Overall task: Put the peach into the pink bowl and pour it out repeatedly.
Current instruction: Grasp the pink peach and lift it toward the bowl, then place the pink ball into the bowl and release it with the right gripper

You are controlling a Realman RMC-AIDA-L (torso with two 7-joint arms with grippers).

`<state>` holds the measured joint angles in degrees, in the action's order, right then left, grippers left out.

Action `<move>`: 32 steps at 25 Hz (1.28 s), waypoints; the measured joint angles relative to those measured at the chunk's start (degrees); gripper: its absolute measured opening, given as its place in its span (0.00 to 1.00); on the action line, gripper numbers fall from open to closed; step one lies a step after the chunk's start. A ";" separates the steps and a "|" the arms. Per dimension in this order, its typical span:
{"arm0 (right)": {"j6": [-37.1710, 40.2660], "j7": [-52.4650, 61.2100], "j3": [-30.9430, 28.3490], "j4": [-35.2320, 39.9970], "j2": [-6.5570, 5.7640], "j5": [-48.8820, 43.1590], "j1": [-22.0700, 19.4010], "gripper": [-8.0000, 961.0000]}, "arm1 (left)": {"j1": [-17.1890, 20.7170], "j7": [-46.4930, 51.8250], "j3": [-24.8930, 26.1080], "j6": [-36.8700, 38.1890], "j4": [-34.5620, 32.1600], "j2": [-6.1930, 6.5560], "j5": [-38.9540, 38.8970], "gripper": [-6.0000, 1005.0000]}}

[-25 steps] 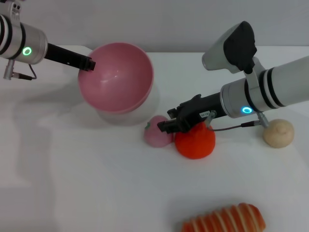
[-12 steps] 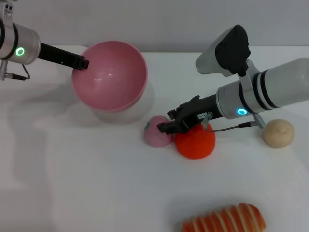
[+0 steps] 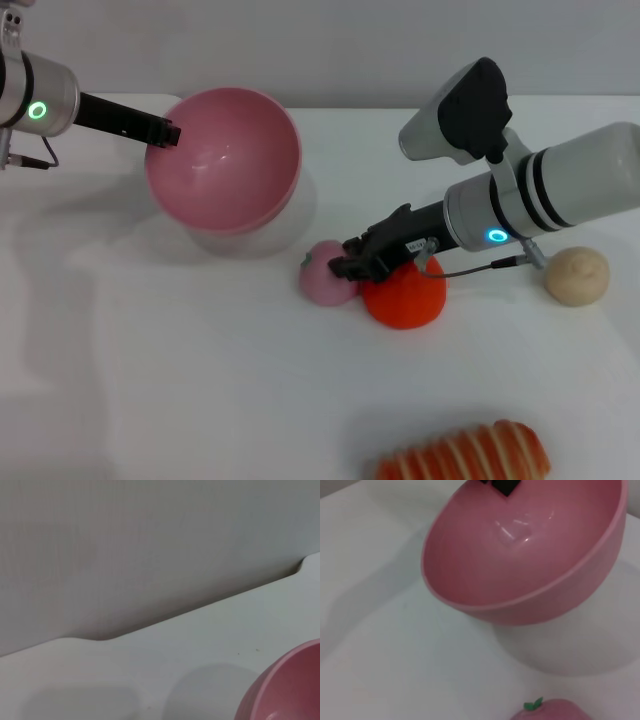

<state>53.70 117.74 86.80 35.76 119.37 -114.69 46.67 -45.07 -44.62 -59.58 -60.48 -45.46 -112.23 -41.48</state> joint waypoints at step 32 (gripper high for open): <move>0.96 0.73 -16.13 38.40 -0.50 2.36 -22.87 0.03 | -0.29 0.48 2.83 -0.93 -0.59 -2.25 -0.45 0.09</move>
<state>54.66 118.47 70.67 74.16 118.86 -112.33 23.80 -45.36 -44.14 -56.75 -61.41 -46.05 -114.47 -41.93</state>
